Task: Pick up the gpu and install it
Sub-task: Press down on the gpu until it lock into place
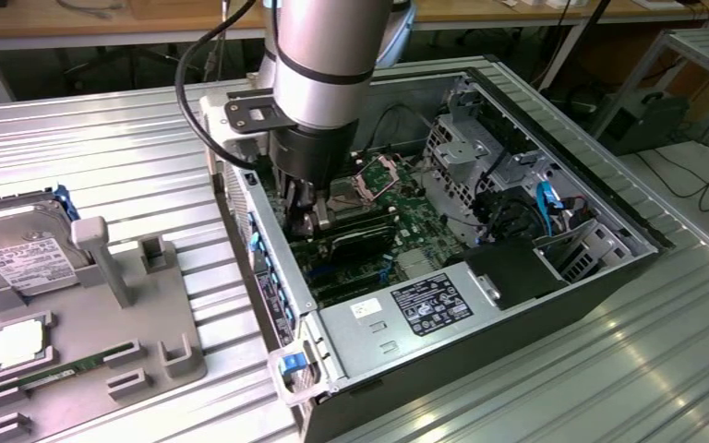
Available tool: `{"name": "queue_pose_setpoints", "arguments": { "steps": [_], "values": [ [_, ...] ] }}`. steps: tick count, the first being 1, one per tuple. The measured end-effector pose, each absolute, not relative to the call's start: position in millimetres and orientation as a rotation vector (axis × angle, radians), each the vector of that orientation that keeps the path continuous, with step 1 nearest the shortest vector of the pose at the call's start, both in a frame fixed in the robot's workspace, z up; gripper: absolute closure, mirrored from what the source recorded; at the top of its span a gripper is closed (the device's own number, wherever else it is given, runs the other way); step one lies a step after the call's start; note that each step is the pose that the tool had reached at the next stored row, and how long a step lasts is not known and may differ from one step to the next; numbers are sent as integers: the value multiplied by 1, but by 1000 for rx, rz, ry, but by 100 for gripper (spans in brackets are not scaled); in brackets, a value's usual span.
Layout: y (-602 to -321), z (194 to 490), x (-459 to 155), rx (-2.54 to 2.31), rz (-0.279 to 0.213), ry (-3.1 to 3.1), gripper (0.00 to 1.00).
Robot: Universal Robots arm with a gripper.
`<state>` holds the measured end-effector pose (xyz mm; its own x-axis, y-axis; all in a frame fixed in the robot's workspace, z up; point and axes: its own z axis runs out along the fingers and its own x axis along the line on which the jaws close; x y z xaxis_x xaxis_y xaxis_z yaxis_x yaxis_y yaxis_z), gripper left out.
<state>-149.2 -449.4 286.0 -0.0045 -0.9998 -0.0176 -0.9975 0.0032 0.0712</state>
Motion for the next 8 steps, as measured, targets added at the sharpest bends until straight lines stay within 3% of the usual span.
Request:
{"name": "queue_pose_setpoints", "arguments": {
  "steps": [8],
  "values": [
    [-449, 279, -146, 2189, -96, -2197, 89]
  ]
}}
